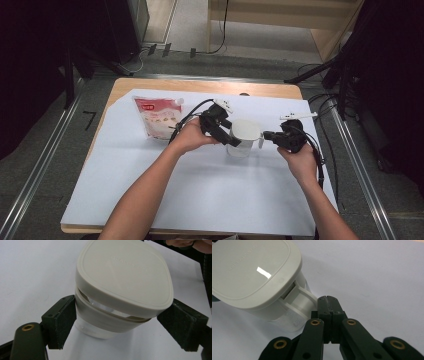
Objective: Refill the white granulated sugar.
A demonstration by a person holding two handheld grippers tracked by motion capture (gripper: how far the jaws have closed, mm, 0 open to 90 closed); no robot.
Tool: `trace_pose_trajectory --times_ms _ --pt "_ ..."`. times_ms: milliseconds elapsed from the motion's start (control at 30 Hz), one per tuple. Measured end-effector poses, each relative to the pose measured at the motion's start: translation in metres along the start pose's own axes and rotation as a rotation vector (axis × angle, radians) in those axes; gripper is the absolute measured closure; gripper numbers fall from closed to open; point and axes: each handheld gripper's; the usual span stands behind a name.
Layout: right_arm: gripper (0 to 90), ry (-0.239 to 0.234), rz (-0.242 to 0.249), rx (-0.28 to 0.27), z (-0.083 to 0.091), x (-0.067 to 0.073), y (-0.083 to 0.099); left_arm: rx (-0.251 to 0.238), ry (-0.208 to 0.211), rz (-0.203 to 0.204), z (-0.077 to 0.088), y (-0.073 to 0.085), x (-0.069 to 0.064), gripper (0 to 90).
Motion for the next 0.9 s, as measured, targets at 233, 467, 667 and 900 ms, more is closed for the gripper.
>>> trace_pose_trajectory --times_ms 233,467,667,900 --pt "90.0 0.004 0.001 0.004 0.0 0.001 0.0 0.028 -0.014 -0.022 0.001 -0.003 -0.003 18.3" --pt "90.0 0.002 0.002 0.005 0.0 0.001 0.0 0.033 -0.036 -0.027 0.003 -0.005 -0.006 18.9" --pt "90.0 -0.002 0.006 0.001 0.001 0.0 0.0 0.039 -0.059 -0.053 0.006 -0.008 -0.009 19.6" --pt "90.0 0.001 0.005 -0.001 0.001 0.001 0.0 0.054 -0.081 -0.072 0.01 -0.012 -0.013 20.7"
Point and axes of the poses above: each handheld gripper's, and its own axes: z roughly backward along the jaws, y roughly out of its underside, x roughly to its left, and after that the axes turned 1 degree about x, right-handed
